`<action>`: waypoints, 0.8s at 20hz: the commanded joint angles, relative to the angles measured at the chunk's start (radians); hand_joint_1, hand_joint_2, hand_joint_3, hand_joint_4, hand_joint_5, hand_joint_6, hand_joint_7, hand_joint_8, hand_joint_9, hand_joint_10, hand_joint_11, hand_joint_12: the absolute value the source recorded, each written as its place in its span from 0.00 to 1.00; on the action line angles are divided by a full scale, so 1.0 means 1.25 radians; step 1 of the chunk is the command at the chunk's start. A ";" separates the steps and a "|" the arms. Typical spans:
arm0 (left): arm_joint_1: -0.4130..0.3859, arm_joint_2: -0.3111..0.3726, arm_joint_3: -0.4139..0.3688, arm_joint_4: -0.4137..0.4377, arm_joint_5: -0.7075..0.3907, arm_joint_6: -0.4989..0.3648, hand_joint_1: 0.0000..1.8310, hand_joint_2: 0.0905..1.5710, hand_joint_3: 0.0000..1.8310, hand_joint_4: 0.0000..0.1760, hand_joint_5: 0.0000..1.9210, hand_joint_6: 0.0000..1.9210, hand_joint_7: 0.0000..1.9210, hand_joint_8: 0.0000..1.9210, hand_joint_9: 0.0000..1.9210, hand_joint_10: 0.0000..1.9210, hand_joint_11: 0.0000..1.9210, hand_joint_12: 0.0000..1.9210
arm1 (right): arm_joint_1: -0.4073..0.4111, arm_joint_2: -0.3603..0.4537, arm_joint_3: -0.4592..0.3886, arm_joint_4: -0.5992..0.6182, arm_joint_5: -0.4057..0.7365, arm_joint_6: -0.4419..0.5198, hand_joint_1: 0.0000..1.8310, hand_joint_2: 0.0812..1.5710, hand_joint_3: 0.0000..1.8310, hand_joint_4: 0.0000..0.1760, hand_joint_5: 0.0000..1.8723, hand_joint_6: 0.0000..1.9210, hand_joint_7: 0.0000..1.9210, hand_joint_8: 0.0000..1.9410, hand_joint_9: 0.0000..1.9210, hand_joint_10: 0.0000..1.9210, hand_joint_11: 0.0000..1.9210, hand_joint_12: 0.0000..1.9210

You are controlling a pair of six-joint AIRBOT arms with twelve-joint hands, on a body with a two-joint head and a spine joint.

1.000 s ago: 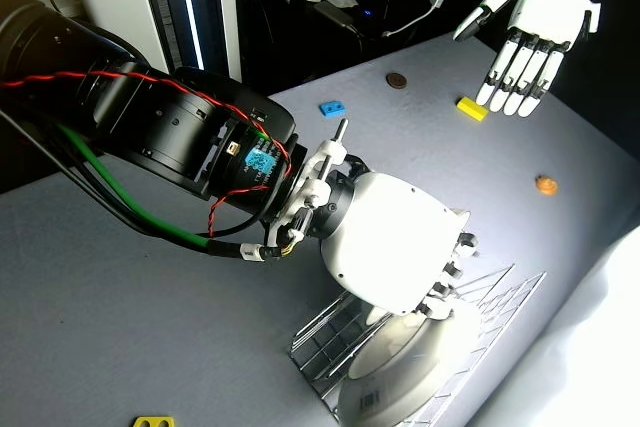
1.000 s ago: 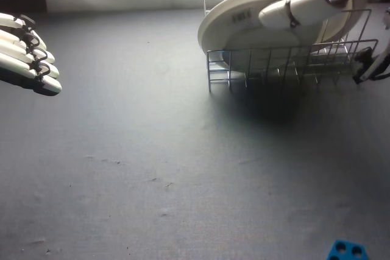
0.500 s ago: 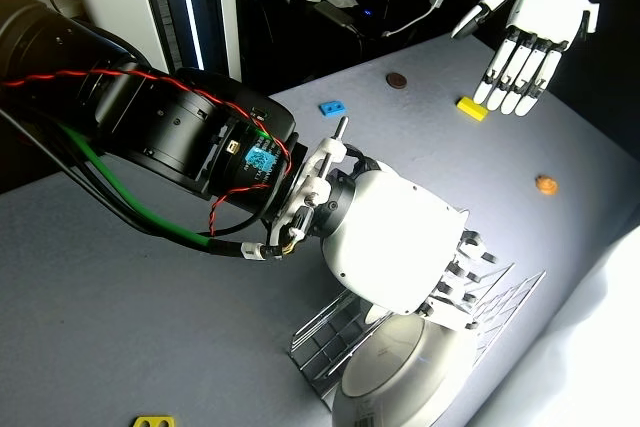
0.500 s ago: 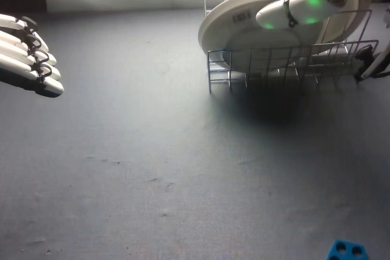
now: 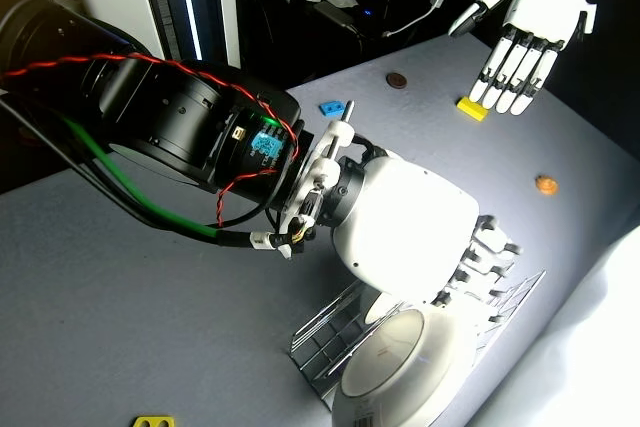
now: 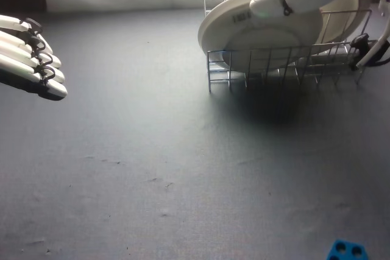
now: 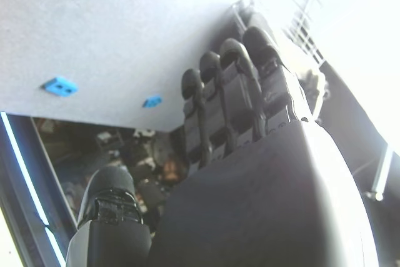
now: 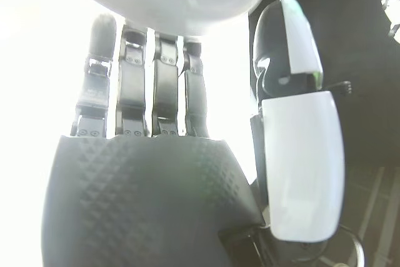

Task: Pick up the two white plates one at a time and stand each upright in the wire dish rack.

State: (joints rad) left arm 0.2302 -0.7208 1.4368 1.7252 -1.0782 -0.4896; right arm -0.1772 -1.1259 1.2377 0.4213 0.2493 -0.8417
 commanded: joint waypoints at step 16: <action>-0.042 0.023 -0.101 -0.034 -0.037 -0.011 0.00 0.70 0.00 0.00 0.21 0.00 0.19 0.00 0.18 0.00 0.00 0.37 | 0.114 0.196 -0.192 -0.312 0.093 -0.043 0.53 0.62 0.00 0.00 0.11 0.00 0.17 0.01 0.09 0.18 0.00 0.32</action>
State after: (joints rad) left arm 0.1871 -0.6994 1.3113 1.7580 -1.1065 -0.4992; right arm -0.0502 -0.8814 0.9943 0.0307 0.2451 -0.8951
